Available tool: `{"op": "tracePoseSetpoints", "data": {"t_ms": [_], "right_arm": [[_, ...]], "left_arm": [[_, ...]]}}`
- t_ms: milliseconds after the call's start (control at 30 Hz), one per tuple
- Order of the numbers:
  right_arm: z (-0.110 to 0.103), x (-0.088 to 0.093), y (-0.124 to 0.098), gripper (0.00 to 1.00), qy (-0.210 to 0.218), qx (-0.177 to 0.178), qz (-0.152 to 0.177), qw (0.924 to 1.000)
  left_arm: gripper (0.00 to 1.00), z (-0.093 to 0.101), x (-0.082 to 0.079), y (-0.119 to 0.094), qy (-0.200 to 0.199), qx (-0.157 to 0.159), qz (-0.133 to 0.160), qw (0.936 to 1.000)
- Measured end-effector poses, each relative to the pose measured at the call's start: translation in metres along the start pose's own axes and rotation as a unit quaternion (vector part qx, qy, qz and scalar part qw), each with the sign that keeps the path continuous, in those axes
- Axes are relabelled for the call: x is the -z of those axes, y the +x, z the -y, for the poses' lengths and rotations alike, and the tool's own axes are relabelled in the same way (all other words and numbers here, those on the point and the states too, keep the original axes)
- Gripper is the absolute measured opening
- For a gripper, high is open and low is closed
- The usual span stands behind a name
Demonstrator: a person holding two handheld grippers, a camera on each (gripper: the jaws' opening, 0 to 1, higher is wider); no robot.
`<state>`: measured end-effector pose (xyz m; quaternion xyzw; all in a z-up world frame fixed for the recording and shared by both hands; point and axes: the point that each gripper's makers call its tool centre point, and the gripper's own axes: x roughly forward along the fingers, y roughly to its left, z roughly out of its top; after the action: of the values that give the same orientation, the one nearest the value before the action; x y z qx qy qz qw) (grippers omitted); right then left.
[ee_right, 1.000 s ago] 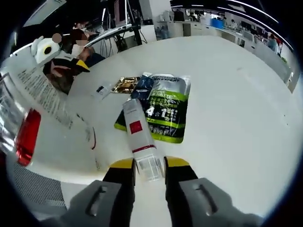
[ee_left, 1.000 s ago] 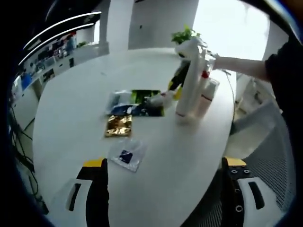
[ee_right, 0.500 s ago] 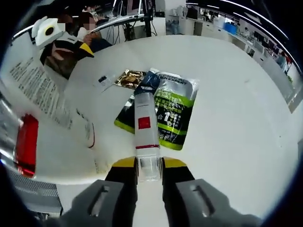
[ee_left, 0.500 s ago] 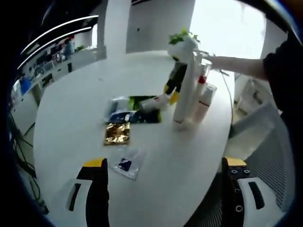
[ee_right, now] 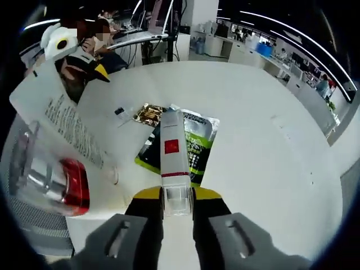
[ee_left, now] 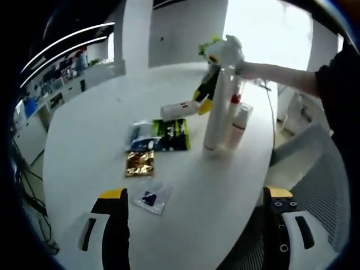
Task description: Arrange the skincare products in the storage area until every visible bottle or jar stands upright without overlapping.
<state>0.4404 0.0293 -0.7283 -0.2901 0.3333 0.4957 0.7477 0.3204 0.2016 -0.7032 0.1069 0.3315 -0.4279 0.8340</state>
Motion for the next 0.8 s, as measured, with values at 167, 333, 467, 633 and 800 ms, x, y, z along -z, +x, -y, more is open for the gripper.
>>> {"op": "tracePoseSetpoints", "data": {"t_ms": [167,333,467,633,800], "right_arm": [[0.005,-0.002,-0.012,0.17,0.007,0.018,0.009,0.9998],[0.007,0.005,-0.022,0.17,0.020,0.038,0.008,0.9991],[0.008,0.012,-0.032,0.17,0.036,0.049,0.010,0.9981],[0.008,0.022,-0.042,0.17,0.061,0.069,0.011,0.9957],[0.004,0.028,-0.053,0.17,0.084,0.085,0.012,0.9928]], "left_arm": [[0.97,0.001,-0.003,-0.005,0.005,-0.004,0.005,1.0000],[0.97,0.005,-0.003,-0.007,0.008,-0.006,0.007,0.9999],[0.97,0.009,-0.005,-0.008,0.012,-0.004,0.012,0.9999],[0.97,0.016,-0.007,-0.012,0.017,-0.004,0.012,0.9998],[0.97,0.018,-0.007,-0.011,0.025,-0.003,0.012,0.9996]]}}
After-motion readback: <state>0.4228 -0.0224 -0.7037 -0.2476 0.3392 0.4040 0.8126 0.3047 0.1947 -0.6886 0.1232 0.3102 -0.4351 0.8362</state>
